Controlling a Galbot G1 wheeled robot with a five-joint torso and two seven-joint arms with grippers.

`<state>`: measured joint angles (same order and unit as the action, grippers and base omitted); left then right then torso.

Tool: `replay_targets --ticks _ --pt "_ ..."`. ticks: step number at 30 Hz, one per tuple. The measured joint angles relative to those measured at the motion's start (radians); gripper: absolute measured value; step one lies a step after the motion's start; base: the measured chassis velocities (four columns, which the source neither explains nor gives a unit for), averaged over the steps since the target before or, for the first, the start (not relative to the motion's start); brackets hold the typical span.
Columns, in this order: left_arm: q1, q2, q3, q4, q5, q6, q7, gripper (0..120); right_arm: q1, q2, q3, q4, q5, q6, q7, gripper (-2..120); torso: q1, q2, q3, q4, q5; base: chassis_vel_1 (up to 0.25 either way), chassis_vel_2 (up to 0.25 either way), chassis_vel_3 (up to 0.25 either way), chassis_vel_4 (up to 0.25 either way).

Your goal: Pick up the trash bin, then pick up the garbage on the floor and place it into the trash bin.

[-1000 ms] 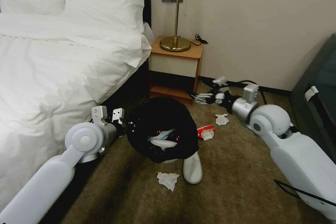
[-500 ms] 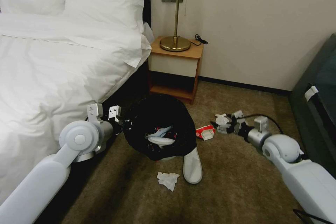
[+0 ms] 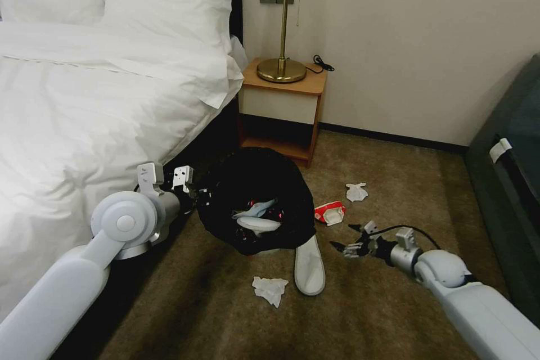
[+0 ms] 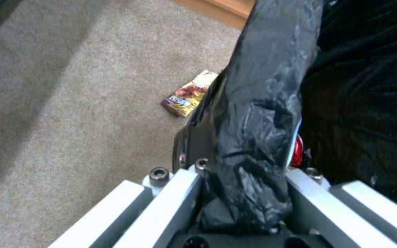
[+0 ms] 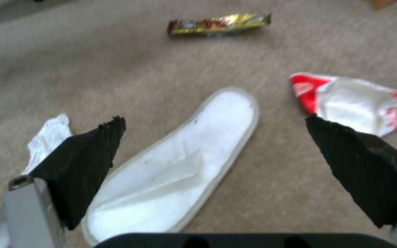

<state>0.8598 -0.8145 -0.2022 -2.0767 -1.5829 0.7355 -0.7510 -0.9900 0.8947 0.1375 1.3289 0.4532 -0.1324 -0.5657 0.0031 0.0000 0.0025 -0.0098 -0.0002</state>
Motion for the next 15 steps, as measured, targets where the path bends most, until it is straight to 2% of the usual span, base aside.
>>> replay_targets --ticks 5,15 --pt "0.009 0.014 -0.013 -0.017 -0.009 0.000 -0.003 0 -0.005 0.014 -0.027 -0.008 -0.003 -0.012 0.027 100 0.000 0.000 0.000 -0.0001 0.0001 0.000 0.000 0.000 0.000" --pt "0.036 0.061 -0.022 -0.044 -0.012 0.000 -0.003 0 0.010 0.040 -0.077 -0.099 -0.053 0.032 0.008 100 0.000 0.000 0.000 -0.0001 0.0001 0.000 0.000 0.000 0.000"
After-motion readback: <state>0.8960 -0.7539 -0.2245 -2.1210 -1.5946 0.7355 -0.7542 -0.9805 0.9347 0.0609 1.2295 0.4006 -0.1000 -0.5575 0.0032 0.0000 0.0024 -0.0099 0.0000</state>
